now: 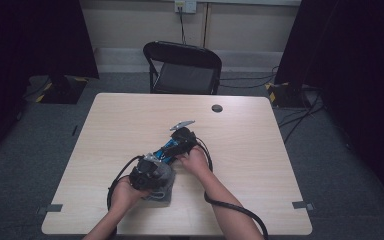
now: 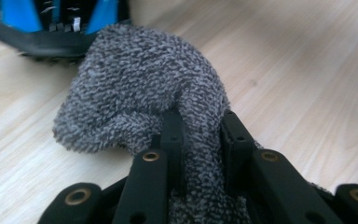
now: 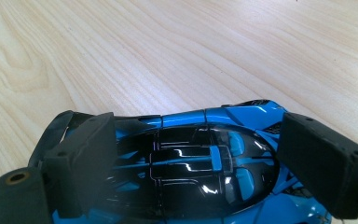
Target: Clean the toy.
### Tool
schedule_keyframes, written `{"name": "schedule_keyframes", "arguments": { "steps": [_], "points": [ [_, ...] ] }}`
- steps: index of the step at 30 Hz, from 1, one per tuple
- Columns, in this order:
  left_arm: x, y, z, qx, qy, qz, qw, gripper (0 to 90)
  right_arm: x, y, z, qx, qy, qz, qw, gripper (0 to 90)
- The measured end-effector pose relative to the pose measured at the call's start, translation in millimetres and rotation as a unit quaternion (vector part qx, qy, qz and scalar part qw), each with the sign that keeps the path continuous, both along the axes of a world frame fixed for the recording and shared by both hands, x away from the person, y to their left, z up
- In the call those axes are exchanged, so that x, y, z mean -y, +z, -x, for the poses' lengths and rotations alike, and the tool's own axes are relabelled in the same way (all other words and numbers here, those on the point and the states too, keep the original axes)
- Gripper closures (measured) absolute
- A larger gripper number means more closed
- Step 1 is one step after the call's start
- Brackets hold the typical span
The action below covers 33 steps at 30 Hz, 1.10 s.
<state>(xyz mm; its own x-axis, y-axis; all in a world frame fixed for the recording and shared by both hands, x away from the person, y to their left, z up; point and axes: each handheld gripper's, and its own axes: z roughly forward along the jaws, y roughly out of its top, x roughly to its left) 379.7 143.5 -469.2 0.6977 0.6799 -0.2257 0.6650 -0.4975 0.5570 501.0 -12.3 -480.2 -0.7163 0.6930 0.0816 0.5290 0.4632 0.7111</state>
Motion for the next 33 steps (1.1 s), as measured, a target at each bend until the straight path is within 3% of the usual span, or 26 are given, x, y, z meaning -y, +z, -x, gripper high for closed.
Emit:
{"name": "schedule_keyframes", "arguments": {
  "steps": [8, 16, 26, 33],
  "points": [
    [10.7, -1.3, -2.3, 0.002, -0.016, 0.005, 0.9999, 74.6, -0.1, 0.1, -0.1, 0.0, 0.001, 0.0, 1.0, 11.6],
    [13.5, 4.2, 3.1, 0.007, -0.057, 0.01, 0.9983, 74.3, 0.0, 0.1, -0.3, 0.0, 0.001, 0.001, 1.0, 11.6],
    [-12.8, 24.8, 5.5, 0.019, -0.033, 0.023, 0.999, 74.0, 0.0, 0.1, -0.2, -0.001, 0.001, 0.001, 1.0, 11.6],
    [-37.9, 36.8, 1.7, 0.031, 0.007, 0.041, 0.9987, 74.0, 0.3, -0.2, -0.2, 0.001, 0.002, 0.0, 1.0, 11.6]
  ]
}}
